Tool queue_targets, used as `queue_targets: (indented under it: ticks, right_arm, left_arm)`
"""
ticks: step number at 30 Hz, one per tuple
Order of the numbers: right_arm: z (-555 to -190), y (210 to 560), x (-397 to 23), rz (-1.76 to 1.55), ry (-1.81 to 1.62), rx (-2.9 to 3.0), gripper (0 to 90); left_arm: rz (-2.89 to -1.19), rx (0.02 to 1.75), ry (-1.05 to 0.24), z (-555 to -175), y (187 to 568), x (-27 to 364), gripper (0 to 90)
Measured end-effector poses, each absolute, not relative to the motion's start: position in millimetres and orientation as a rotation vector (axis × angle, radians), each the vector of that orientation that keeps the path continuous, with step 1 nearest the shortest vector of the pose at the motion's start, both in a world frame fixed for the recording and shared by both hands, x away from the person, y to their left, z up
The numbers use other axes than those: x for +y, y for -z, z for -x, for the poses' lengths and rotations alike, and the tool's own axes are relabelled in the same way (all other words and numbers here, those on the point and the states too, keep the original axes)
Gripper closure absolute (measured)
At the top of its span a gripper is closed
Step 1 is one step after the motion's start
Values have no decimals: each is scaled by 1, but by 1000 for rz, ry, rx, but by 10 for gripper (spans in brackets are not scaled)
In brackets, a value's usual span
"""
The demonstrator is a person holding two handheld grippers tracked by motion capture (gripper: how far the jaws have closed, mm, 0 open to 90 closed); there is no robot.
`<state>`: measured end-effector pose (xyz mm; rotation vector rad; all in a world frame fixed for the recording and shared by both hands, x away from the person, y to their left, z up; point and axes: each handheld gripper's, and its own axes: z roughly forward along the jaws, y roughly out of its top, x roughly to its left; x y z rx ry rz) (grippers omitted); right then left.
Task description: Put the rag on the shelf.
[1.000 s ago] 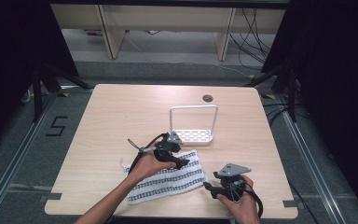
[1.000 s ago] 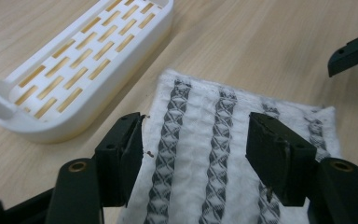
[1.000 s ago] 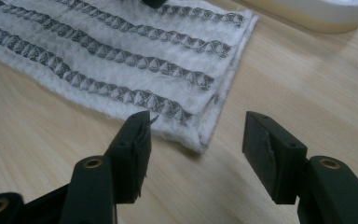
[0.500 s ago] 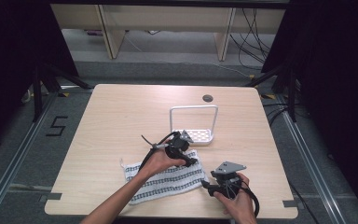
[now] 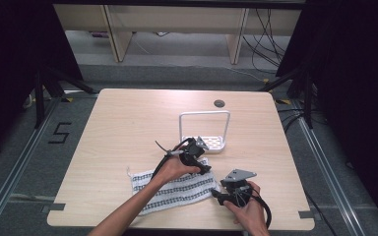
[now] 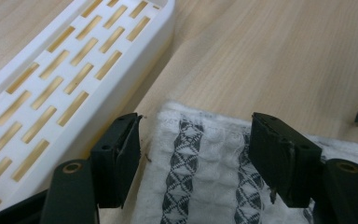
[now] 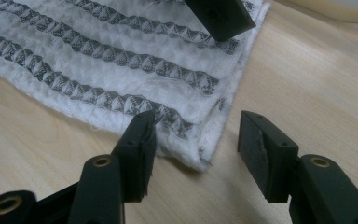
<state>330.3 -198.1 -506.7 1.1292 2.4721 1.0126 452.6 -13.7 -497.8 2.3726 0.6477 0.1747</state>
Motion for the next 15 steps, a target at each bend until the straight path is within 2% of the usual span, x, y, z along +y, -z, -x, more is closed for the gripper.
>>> queue_targets:
  ticks: [7,8,9,10,15]
  right_arm:
    - [-331,507,-197,-1108,-982,2486,567]
    - [-331,507,-196,-1097,-983,2481,628]
    - [-331,507,-196,-1097,-983,2481,628]
    - [-332,507,-197,-1096,-993,2488,692]
    - [-336,509,-198,-1075,-1029,2488,827]
  left_arm:
    - [-2383,627,-174,-454,502,-17,422]
    - [-2393,601,-178,-454,501,-15,476]
    - [-2393,601,-178,-454,501,-15,514]
    - [-2387,583,-177,-454,501,-15,559]
    - [-2388,556,-177,-450,500,-14,766]
